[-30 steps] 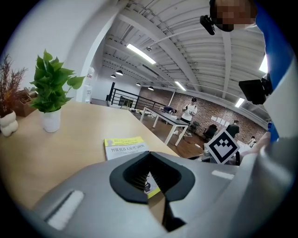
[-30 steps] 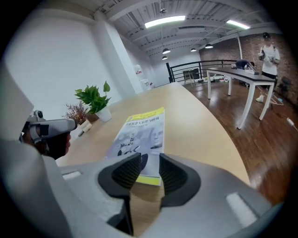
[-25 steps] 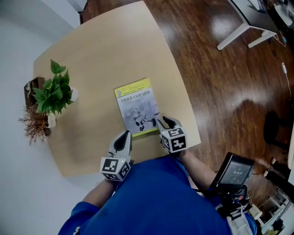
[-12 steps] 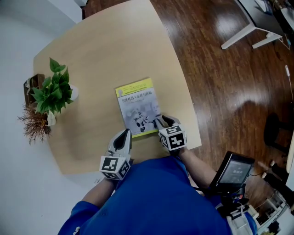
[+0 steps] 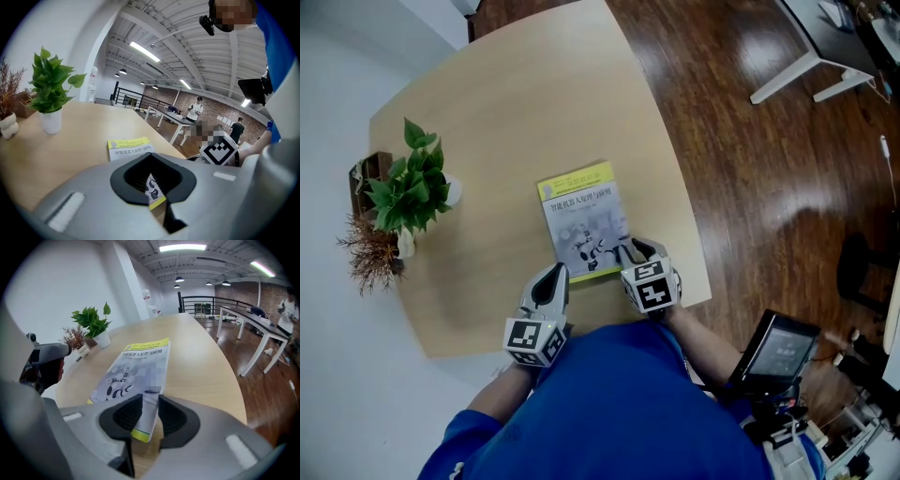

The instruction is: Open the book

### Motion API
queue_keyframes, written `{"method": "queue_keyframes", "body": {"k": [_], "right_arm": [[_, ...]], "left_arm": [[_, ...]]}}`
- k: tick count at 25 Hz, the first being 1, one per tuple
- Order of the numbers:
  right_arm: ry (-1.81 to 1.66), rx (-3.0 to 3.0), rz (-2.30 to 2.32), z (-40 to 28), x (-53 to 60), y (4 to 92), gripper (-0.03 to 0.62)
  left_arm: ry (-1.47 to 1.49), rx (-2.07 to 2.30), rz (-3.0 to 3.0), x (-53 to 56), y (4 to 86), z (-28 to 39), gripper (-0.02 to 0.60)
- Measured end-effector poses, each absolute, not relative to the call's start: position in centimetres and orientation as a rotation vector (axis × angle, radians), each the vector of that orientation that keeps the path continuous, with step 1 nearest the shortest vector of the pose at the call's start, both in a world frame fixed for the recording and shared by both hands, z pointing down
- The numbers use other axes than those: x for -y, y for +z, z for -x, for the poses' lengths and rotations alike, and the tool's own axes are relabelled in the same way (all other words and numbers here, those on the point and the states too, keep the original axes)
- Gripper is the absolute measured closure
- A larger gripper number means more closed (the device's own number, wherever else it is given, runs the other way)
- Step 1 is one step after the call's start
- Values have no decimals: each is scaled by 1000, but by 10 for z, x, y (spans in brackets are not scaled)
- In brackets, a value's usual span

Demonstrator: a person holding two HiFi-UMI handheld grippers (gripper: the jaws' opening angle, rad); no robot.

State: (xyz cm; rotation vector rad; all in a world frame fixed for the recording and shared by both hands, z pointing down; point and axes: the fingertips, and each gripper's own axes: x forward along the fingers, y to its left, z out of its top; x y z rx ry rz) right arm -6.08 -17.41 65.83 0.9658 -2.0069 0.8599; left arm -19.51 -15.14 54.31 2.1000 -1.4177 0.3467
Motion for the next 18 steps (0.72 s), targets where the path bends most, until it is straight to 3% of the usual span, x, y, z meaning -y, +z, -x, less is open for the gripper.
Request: {"method": "queue_keyframes", "body": {"k": [5,9,18], "right_arm": [[860,2012,-958,61,175,656,490],[945,2013,-978,55,178,658,544],[1126,2022,-943,54,180,658,577]], "left_arm": [[339,1423,-2105,153,545,197,574],[333,1426,-2105,153,545,197,574],[319,1440,-2104,154,544,199,574]]}}
